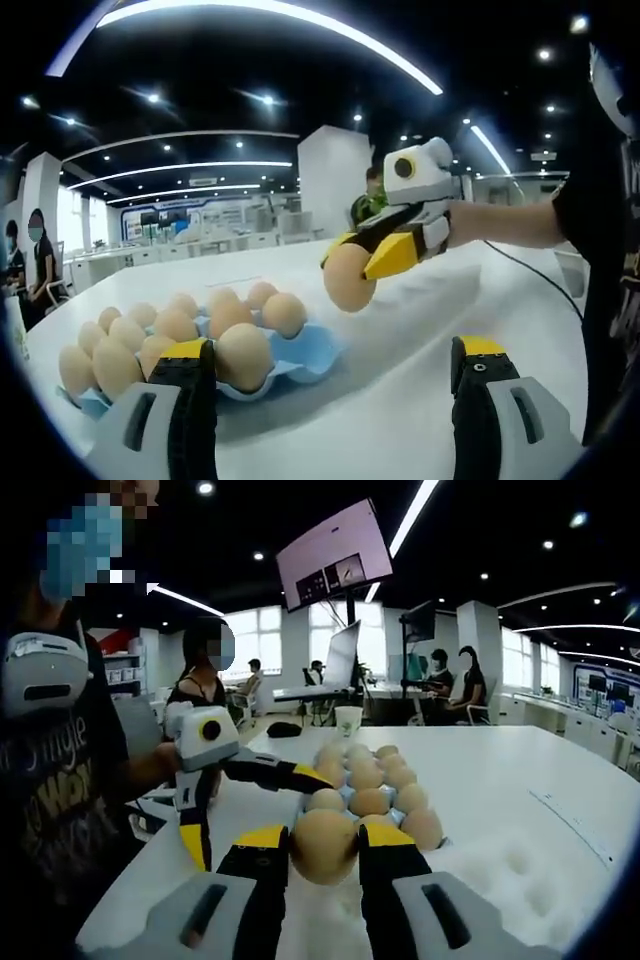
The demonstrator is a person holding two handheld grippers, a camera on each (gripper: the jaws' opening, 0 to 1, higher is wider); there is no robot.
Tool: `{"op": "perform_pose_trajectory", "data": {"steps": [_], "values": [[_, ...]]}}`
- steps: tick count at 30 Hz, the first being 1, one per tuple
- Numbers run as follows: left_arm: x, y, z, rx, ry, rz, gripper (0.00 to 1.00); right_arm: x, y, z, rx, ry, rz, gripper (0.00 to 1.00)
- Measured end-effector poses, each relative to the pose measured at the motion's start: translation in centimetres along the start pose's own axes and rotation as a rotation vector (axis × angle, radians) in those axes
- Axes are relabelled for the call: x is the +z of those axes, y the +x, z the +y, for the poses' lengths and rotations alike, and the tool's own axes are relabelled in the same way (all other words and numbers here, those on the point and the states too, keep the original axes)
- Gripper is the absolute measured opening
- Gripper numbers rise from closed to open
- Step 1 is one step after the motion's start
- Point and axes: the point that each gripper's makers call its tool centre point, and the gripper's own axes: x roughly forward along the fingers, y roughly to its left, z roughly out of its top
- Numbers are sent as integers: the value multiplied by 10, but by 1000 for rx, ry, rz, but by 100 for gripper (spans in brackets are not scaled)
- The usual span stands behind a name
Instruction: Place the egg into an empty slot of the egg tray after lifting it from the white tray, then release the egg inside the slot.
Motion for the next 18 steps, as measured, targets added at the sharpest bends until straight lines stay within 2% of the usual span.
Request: {"op": "perform_pose_trajectory", "data": {"steps": [18], "values": [[1, 1, 2, -1, -2, -5, 100, 9, 37, 8, 45, 4, -22, 29]]}}
